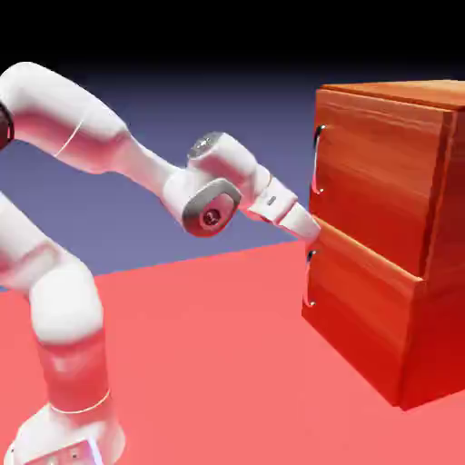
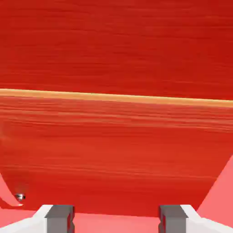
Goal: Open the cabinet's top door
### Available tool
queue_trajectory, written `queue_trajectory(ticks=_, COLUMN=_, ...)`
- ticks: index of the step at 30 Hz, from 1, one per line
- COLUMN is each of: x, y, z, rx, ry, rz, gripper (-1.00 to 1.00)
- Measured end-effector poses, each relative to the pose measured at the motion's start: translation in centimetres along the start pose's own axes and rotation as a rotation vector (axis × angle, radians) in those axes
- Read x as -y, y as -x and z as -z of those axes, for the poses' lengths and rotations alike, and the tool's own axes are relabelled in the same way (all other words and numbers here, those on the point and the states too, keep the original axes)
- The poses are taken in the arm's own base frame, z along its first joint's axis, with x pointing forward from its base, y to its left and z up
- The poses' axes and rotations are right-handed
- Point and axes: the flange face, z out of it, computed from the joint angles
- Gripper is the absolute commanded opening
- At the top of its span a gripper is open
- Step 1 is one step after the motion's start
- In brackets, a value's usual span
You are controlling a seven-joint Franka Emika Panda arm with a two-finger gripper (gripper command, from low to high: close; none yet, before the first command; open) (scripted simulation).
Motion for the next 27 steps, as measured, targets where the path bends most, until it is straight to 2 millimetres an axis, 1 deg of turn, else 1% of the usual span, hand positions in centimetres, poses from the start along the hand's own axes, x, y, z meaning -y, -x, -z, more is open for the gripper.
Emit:
queue_trajectory(ticks=7, x=2.2, y=-2.9, z=3.6, rx=-0.077, ry=-0.096, rz=-0.382, gripper=0.00)
queue_trajectory(ticks=13, x=4.0, y=-4.3, z=6.5, rx=-0.112, ry=-0.201, rz=-0.695, gripper=0.00)
queue_trajectory(ticks=20, x=6.0, y=-4.6, z=9.4, rx=-0.111, ry=-0.337, rz=-1.040, gripper=0.00)
queue_trajectory(ticks=27, x=8.0, y=-3.7, z=11.2, rx=-0.064, ry=-0.478, rz=-1.363, gripper=0.00)
